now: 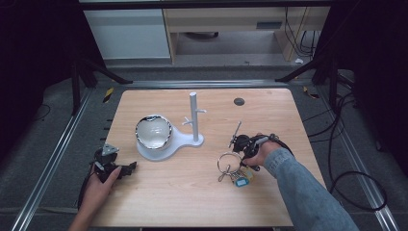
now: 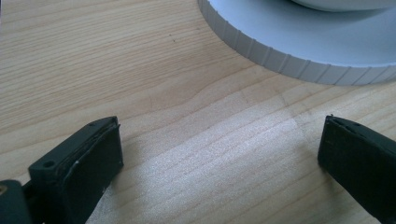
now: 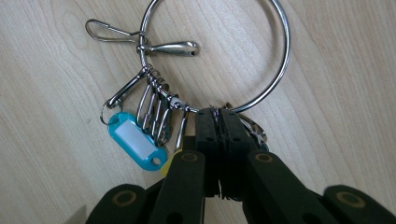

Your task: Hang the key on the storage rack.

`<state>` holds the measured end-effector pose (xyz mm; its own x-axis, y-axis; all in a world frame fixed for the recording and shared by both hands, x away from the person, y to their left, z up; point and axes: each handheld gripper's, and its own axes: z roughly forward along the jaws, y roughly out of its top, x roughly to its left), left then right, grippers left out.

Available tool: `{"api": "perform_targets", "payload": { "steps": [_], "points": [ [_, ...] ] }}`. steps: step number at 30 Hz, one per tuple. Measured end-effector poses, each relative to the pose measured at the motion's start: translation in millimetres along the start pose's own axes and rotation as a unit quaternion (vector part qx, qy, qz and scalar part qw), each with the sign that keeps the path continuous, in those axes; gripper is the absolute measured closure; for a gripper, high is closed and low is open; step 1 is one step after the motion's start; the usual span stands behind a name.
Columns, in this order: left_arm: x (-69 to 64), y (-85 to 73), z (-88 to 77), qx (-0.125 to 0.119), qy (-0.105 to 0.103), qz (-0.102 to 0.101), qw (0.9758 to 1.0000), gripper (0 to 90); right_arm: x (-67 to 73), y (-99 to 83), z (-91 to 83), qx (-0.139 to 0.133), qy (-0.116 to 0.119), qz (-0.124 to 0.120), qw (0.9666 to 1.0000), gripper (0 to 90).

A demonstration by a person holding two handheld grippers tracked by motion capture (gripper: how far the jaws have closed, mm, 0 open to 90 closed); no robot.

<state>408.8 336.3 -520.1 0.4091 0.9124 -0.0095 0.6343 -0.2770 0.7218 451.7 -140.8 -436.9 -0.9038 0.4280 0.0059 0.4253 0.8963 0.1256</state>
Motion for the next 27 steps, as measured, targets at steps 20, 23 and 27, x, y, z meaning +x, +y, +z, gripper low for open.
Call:
{"api": "perform_targets", "payload": {
  "steps": [20, 23, 27],
  "points": [
    [-0.1, 0.0, 0.0, 0.000, 0.000, -0.001, 1.0000, 0.0, -7.6, 19.8, -65.7, -0.016, -0.029, -0.006, 0.9994, 88.2],
    [-0.1, 0.0, 0.0, 0.000, 0.000, -0.001, 1.0000, 0.0, -10.2, 24.7, -77.8, -0.020, -0.034, -0.010, 0.9992, 88.2],
    [-0.1, 0.0, 0.0, 0.000, 0.000, -0.001, 1.0000, 0.0, -13.7, 31.5, -92.5, -0.022, -0.041, -0.010, 0.9989, 88.3]
  ]
}}
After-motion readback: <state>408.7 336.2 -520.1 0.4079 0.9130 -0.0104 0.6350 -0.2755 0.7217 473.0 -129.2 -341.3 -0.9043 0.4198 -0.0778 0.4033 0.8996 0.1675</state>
